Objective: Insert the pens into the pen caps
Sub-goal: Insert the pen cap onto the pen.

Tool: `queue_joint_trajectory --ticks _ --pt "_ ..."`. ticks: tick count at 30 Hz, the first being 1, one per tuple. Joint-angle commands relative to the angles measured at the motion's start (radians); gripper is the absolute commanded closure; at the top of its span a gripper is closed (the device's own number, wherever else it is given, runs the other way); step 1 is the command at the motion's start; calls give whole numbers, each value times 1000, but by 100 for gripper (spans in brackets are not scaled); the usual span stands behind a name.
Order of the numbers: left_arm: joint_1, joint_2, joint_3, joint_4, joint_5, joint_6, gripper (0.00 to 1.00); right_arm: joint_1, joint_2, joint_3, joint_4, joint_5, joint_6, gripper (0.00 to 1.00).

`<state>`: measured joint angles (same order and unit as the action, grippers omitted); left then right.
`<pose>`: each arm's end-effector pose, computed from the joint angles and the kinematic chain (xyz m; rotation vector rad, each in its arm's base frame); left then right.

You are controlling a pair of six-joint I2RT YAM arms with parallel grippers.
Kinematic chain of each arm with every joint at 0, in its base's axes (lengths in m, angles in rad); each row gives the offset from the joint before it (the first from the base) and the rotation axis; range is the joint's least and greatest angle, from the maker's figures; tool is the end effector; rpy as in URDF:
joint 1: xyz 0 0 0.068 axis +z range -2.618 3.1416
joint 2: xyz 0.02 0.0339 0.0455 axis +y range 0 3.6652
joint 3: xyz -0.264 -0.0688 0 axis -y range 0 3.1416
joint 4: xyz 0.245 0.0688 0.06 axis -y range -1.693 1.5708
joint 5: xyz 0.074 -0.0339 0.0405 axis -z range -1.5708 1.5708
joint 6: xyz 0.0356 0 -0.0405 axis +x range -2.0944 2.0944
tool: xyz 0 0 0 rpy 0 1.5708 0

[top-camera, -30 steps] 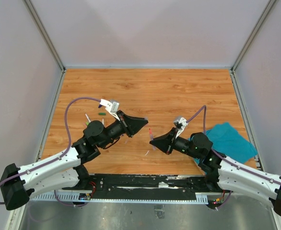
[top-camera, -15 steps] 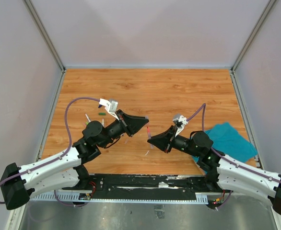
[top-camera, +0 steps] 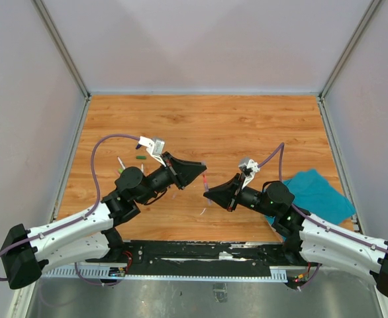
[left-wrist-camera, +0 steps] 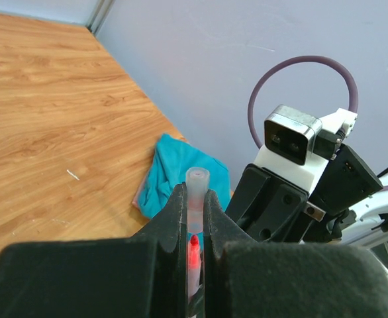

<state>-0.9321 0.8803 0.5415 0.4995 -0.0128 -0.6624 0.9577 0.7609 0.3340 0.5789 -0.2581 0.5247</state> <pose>0.1262 -0.1692 0.3097 0.1960 1.5313 -1.2910 0.0983 0.1556 0.2651 -0.5666 1.4760 1.3791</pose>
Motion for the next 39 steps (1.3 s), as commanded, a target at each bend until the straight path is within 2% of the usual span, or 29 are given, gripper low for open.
queue_joint_trajectory --ticks 1,39 --pt "3 0 -20 47 16 4 100 13 -7 40 44 22 6 99" --pt "3 30 -42 89 59 -24 100 13 14 88 62 100 -22 99"
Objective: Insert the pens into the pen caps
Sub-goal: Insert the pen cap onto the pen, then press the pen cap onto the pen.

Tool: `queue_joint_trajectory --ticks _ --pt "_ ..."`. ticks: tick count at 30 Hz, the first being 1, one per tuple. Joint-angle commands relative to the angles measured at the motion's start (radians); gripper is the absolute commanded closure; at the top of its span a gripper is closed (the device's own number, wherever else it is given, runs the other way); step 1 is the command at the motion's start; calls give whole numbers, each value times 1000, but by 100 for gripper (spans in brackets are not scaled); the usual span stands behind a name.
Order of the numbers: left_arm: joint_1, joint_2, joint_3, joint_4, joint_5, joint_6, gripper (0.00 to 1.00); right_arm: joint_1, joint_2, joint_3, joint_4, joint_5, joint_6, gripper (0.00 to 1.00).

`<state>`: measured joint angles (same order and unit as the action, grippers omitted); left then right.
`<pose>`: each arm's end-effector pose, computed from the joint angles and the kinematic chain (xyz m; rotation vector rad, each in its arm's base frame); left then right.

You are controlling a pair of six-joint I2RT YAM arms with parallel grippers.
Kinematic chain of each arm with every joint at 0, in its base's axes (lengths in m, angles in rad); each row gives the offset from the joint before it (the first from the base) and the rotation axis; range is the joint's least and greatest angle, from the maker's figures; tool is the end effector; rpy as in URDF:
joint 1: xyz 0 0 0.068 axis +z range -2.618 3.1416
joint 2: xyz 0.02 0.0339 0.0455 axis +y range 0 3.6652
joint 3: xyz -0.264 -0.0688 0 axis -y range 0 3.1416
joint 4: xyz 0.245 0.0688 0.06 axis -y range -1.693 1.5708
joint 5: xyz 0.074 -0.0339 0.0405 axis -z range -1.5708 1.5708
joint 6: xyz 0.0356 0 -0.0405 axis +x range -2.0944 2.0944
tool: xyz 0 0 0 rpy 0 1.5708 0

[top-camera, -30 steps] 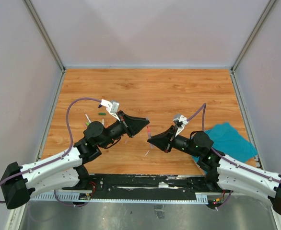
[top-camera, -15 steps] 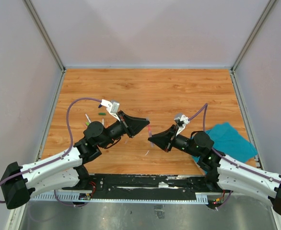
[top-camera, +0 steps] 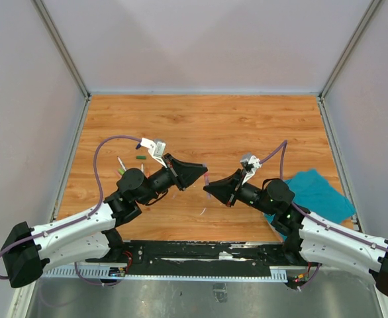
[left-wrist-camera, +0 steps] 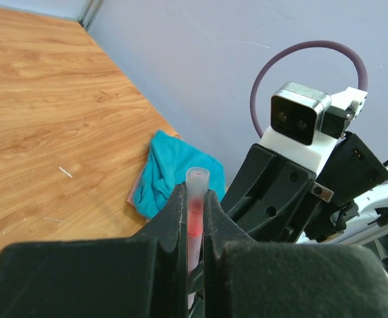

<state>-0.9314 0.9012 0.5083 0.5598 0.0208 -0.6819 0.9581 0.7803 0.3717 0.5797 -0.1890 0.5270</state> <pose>0.1268 -0.1718 0.3003 0.2112 1.5313 -1.3308 0.1029 0.1580 0.2755 -0.4979 1.4648 1.3419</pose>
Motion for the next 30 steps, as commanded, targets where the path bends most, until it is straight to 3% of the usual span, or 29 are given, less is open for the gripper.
queue_joint_trajectory --ticks 1,6,13,19,24,30 --pt "2 9 -10 28 27 -4 100 13 -8 53 57 39 -31 99" --pt "2 7 -9 17 37 2 95 13 -19 71 26 52 -57 99" --pt "2 -18 8 6 37 16 50 13 -25 60 -1 44 -55 99" --pt "2 -31 40 -30 6 39 32 13 -37 30 1 18 -35 99" --pt "2 -26 57 -34 -24 55 28 13 -46 23 -14 -31 -34 99" --pt "2 -7 55 -13 -15 47 38 13 -41 27 -23 -84 -38 99"
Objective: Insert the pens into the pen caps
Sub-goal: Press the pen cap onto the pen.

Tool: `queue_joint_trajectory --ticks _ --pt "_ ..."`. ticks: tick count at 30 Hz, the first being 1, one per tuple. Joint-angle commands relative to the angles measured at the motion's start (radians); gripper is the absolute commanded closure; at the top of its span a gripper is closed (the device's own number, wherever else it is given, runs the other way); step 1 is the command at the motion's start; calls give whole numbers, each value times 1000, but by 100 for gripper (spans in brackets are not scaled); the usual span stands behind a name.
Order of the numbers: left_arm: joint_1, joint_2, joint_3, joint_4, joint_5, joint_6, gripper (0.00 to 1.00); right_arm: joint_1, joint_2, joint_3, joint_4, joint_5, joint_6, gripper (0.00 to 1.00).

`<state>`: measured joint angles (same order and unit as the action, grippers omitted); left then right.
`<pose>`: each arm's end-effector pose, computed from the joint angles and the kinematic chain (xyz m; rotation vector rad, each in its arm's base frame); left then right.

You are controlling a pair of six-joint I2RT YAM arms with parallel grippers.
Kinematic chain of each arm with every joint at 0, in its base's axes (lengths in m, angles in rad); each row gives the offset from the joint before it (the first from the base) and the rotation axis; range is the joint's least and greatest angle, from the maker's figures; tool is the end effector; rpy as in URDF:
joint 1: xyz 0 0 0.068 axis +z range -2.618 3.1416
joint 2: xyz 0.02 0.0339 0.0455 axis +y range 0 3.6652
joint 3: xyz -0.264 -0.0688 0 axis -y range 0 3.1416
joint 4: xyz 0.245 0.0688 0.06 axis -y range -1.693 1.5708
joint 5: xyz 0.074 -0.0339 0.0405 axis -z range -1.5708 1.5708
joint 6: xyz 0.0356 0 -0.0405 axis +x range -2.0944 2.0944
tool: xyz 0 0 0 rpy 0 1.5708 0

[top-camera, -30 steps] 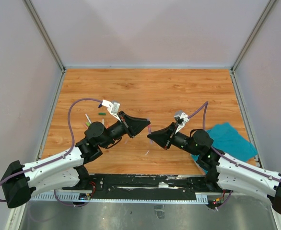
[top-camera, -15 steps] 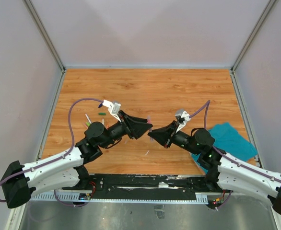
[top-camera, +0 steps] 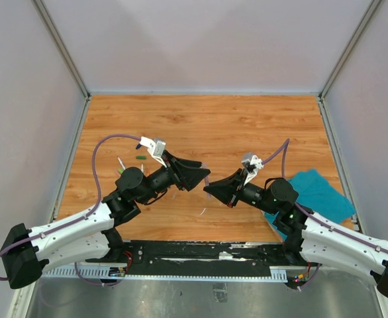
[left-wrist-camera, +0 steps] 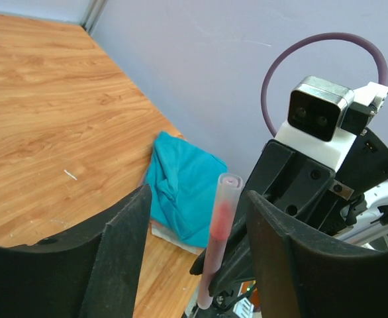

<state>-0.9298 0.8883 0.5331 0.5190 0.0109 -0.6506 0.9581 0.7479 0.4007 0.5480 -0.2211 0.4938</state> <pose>0.1266 -0.1703 0.3073 0.2243 1.5252 -1.2971 0.0993 0.1549 0.2878 -0.5440 1.4144 1.3448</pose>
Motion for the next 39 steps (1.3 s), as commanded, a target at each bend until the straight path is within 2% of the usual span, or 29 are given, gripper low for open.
queue_joint_trajectory --ticks 1,8,15,16,25,39 --pt "0 7 29 34 -2 13 40 13 -8 -2 8 -52 -4 99" --pt "0 12 25 51 14 8 56 13 -4 3 -5 -46 -3 99" --pt "0 14 22 53 32 6 96 13 -6 29 -16 -3 -9 99" --pt "0 13 20 52 35 7 99 13 -5 36 -17 9 -12 99" --pt "0 1 -2 53 59 -5 100 13 20 108 -51 144 -66 100" --pt "0 17 -5 73 109 -11 99 11 54 187 -69 234 -116 99"
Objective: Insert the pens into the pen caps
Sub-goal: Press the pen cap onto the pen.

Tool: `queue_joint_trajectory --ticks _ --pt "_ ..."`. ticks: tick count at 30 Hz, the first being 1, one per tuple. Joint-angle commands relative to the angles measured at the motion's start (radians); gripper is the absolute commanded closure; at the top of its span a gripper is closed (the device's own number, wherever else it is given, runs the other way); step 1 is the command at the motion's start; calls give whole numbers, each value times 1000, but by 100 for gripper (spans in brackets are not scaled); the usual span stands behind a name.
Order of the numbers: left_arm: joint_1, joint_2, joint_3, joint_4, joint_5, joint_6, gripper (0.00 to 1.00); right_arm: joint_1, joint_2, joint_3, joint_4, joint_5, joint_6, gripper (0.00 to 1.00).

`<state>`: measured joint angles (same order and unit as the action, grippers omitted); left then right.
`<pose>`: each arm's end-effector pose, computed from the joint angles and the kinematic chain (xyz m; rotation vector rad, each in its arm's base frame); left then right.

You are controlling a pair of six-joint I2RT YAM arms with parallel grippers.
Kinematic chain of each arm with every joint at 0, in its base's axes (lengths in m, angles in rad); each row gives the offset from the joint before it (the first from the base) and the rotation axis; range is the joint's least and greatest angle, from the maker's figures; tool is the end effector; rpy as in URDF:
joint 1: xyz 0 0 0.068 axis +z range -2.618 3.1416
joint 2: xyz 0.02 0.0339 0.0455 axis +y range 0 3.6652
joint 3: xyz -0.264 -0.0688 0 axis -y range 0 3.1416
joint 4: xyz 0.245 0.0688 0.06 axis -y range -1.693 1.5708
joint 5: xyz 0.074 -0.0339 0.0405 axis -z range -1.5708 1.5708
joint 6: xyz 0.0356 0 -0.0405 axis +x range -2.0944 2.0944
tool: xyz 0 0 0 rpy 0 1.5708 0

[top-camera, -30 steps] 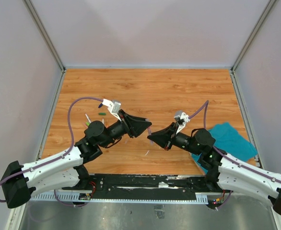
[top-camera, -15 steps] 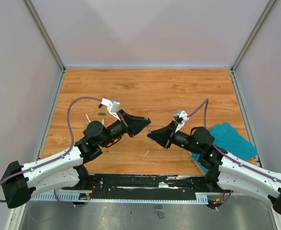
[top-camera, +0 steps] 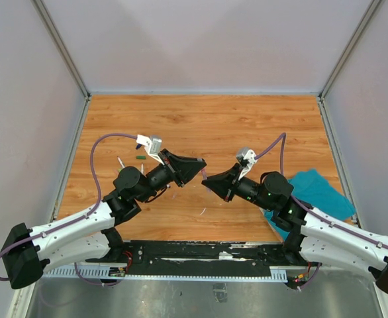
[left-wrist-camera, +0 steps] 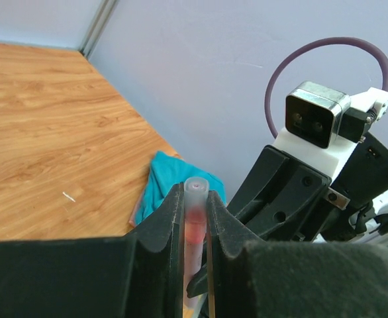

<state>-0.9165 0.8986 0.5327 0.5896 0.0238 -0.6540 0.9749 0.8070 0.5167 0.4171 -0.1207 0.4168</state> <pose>0.1288 -0.1693 0.3127 0.2153 1.4623 -1.3218 0.1075 0.1661 0.3054 -0.5332 1.4720 1.2094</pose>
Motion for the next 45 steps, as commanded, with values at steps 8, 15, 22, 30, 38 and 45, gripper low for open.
queue_joint_trajectory --ticks 8,15,22,30,38,45 --pt "-32 43 -17 44 163 -13 99 -13 -4 129 54 219 -81 99" --pt "-74 71 -23 49 159 -16 100 -27 20 210 60 195 -144 100" --pt "-93 69 -59 44 144 -26 99 -32 32 302 33 204 -231 99" --pt "-124 102 -75 76 153 -47 99 -45 63 369 42 197 -271 99" --pt "-167 135 -90 102 136 -58 100 -53 68 409 50 201 -305 99" --pt "-185 149 -108 126 143 -76 100 -54 65 448 29 243 -373 100"
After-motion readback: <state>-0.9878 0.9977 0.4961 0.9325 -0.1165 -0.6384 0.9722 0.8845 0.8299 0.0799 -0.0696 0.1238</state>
